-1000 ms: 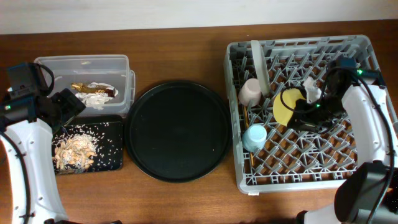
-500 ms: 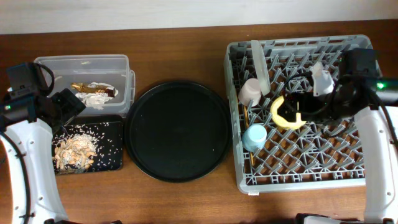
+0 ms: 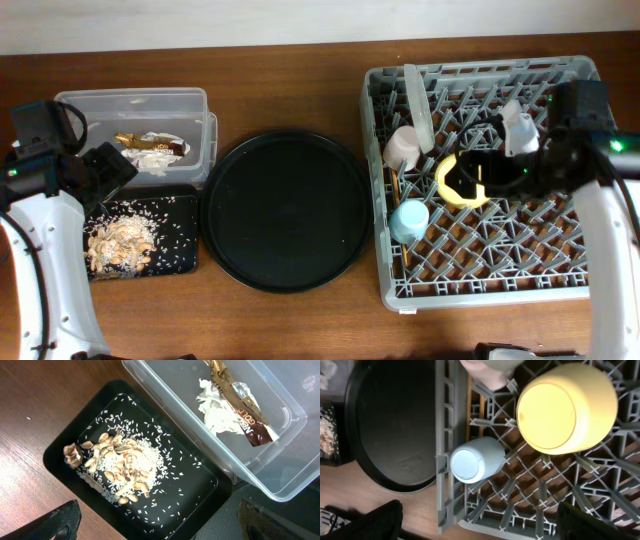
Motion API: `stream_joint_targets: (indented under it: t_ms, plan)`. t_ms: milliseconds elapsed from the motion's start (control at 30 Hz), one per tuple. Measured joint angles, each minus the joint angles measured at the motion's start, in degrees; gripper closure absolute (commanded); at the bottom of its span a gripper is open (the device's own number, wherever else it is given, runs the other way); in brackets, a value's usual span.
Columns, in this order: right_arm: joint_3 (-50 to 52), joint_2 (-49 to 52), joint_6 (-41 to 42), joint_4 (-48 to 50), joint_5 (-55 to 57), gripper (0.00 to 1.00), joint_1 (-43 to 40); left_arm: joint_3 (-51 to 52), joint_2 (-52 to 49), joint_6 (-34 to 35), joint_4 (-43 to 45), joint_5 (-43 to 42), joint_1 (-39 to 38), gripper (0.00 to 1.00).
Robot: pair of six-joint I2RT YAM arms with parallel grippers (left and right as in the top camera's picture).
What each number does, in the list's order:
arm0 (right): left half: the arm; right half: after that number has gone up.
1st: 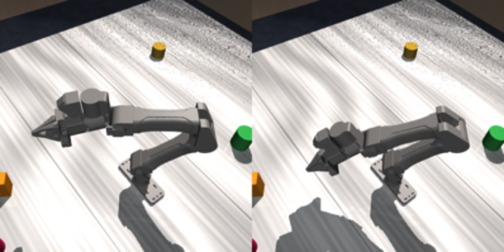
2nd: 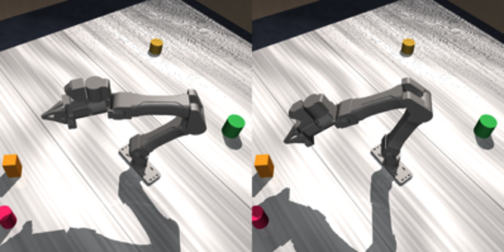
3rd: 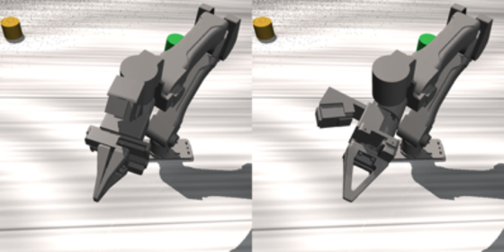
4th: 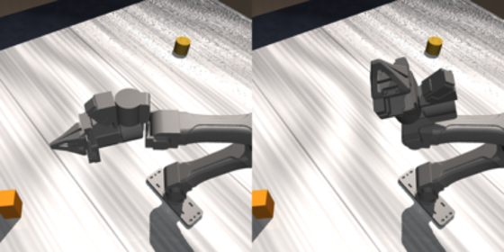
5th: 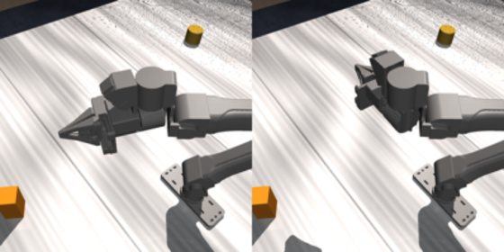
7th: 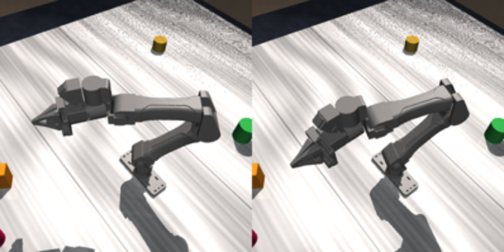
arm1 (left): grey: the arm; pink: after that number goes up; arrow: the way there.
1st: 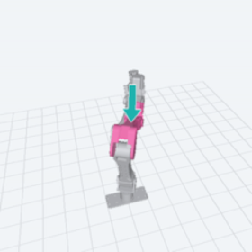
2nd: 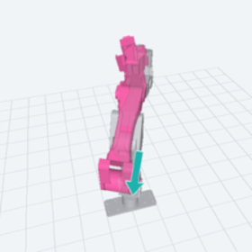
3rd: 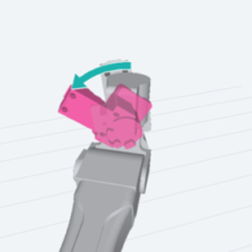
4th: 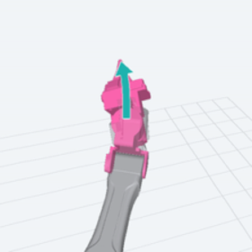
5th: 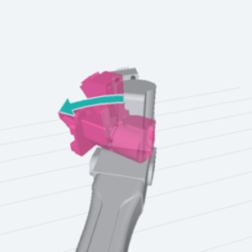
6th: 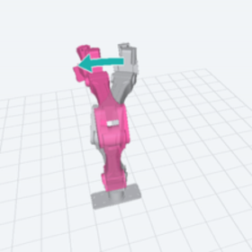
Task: Sort waste into correct bins and load items into the dishwasher rack
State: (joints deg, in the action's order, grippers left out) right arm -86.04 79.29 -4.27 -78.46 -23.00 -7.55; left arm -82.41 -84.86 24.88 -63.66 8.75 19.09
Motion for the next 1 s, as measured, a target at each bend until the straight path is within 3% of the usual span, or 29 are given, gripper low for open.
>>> stream_joint_targets:
  t_ms: [100,300,433,533,600,800,1000]
  plan:
    - [-0.3,-16.8,0.0,-0.2,-0.2,0.02,0.0,0.0,0.0,0.0,0.0,0.0,0.0,0.01]
    - [0.1,-37.3,0.0,3.3,2.4,0.02,0.1,0.0,0.0,0.0,0.0,0.0,0.0,0.01]
    - [23.3,-58.1,-0.1,34.9,2.6,0.02,2.5,0.0,0.0,0.0,-0.1,0.0,0.0,0.01]
    - [53.9,-71.7,-0.2,70.4,-0.5,0.02,3.1,0.0,0.0,0.0,-0.1,0.0,0.0,0.01]
    - [65.8,-75.2,-0.2,80.2,-2.2,0.02,3.1,0.0,0.0,0.0,0.0,0.0,0.0,0.01]
    - [84.0,-78.6,-0.2,79.2,6.5,0.01,11.8,0.0,0.0,0.0,0.0,0.0,0.0,0.01]
    - [85.4,-78.6,-0.2,75.2,12.7,0.02,12.4,0.0,0.0,0.0,0.0,0.0,0.0,0.01]
